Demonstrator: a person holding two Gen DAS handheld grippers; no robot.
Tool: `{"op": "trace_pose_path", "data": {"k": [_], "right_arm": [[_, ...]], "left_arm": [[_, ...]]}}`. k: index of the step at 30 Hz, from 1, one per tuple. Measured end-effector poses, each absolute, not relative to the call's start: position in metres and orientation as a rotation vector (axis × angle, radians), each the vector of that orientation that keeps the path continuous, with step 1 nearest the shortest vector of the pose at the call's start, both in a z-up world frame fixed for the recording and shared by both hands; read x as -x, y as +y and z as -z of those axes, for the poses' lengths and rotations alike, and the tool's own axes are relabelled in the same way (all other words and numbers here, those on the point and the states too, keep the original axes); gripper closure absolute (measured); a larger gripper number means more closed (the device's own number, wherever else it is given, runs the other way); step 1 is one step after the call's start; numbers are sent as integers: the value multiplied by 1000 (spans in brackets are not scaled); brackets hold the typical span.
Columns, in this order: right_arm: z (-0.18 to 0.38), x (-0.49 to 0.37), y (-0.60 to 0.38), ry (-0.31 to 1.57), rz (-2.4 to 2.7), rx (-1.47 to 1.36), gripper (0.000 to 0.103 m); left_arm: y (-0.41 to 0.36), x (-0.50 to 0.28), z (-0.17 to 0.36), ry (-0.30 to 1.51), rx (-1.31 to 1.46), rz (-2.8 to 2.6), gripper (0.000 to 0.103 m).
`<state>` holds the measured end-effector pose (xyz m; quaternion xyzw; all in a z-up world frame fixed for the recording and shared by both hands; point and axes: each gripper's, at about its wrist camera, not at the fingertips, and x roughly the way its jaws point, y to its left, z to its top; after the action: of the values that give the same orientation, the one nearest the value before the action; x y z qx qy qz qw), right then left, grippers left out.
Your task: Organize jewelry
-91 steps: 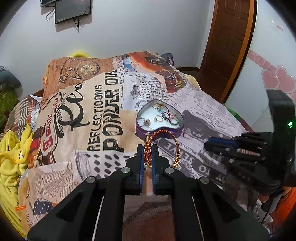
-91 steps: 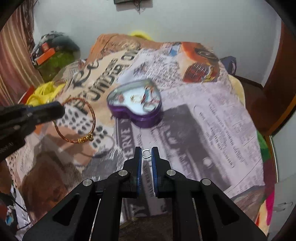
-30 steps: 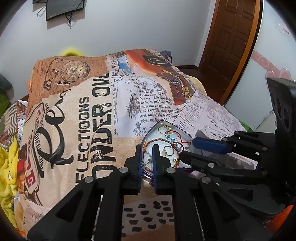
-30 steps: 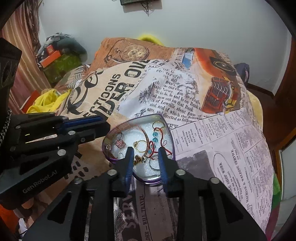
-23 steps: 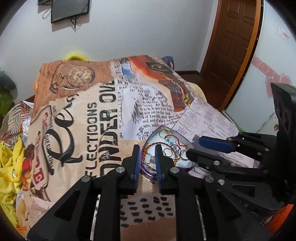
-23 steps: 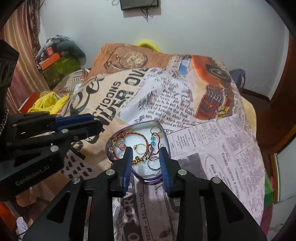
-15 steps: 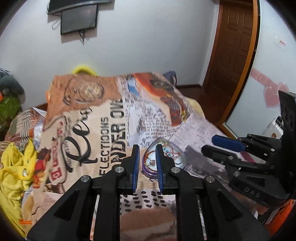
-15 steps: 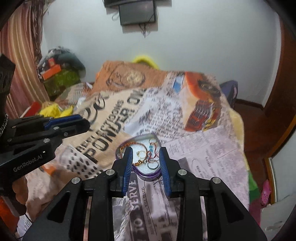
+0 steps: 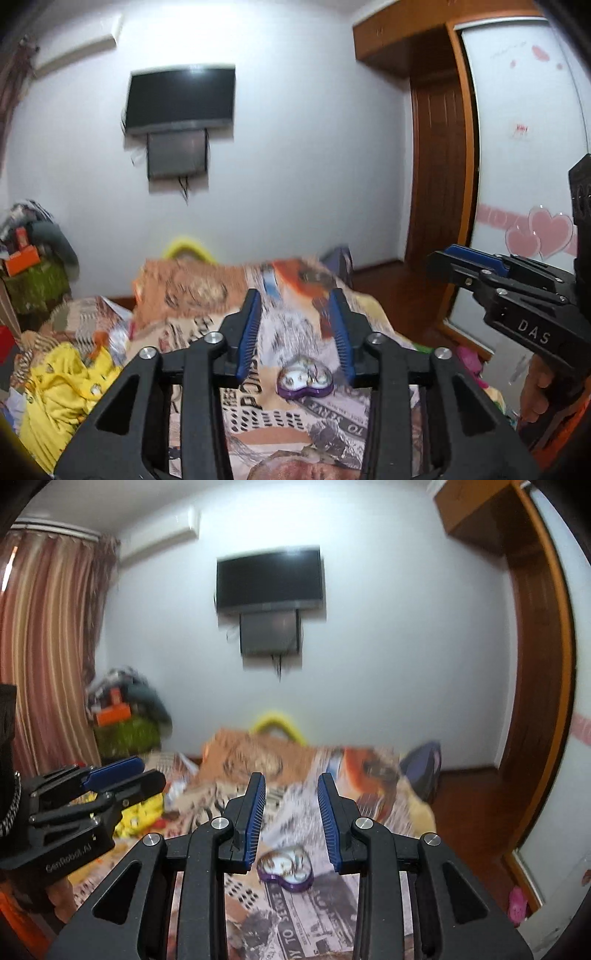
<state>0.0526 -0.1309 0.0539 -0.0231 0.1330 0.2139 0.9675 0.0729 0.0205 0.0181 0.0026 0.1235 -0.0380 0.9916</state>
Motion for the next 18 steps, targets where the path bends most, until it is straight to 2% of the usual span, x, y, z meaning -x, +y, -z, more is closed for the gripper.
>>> {"op": "trace_pose_path", "data": {"k": [2,4,6,7,10,12,14,15,18], "right_arm": [[-59,-39,-132,222,-423,42,75],[-65,-23,-135,162,-404,28,67],[-67,-13,-137,121,-386,15,53],[-69,-8,-138,106,-379,11,50],[-68,0,-136,80,-356,7,30],[-66,1,-134,65,-326,4,13],[-65,4,-134,53,-300,5,4],[-65,5,-133,49,-286,6,0],[-65,10,-132,44,-269,2,0]], "left_arm": [[19,-58,-23,206,-5,60,56],[20,-45,-27,179,22,67,51],[21,-37,-28,168,37,62,46],[21,-35,-28,160,36,48,40],[21,-27,-28,135,27,-3,20],[23,-23,-28,121,28,-24,13],[24,-20,-28,115,34,-37,4],[27,-18,-29,108,41,-43,3],[27,-12,-28,98,42,-62,2]]}}
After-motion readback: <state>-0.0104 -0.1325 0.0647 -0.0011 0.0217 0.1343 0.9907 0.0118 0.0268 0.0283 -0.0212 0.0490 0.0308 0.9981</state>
